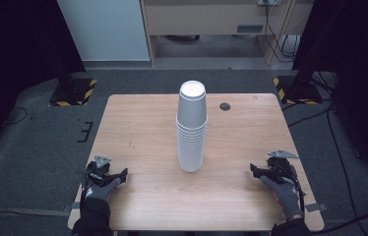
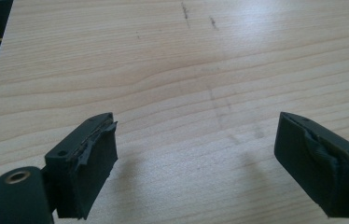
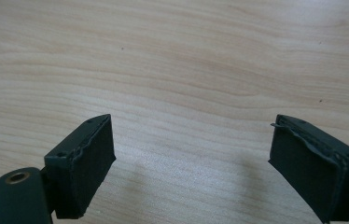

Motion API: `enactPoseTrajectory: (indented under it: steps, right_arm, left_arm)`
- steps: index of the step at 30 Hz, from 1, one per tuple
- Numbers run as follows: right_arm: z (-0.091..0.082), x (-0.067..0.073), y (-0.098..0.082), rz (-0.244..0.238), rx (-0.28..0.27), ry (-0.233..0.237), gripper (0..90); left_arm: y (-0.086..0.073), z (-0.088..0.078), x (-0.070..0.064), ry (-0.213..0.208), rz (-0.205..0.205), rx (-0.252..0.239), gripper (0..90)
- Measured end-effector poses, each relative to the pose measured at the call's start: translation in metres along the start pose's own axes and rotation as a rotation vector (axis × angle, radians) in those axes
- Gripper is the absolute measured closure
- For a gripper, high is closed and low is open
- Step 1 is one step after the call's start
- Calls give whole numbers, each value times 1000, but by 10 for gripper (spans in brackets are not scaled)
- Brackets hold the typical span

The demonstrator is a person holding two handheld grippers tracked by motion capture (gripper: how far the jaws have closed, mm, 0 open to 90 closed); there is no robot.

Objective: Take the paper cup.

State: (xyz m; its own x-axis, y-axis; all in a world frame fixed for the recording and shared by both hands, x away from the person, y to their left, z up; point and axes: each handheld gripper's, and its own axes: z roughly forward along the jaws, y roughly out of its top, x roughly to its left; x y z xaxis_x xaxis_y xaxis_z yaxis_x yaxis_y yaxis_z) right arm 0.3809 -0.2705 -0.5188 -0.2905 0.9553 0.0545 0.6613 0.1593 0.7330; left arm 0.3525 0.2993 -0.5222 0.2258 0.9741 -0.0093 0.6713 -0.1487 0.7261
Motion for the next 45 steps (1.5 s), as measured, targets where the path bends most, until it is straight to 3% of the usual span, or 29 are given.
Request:
enactPoseTrajectory:
  steps: [4,8,21,35,45]
  right_arm:
    - [-5,0,1,-8,-22,4,139]
    - [-15,2,4,-9,-88,26,138]
    - [-31,8,11,-19,-156,47,131]
    - [-52,25,37,-13,-275,130,129]
    - [-68,35,56,-31,-344,163,130]
  left_arm:
    - [1,-3,-3,-13,-1,-7,127]
    - [4,-7,-9,-32,21,-18,134]
    - [5,-10,-15,-64,44,-31,142]
    - [5,-9,-16,-64,54,-27,147]
    - [5,-10,-15,-64,51,-34,148]
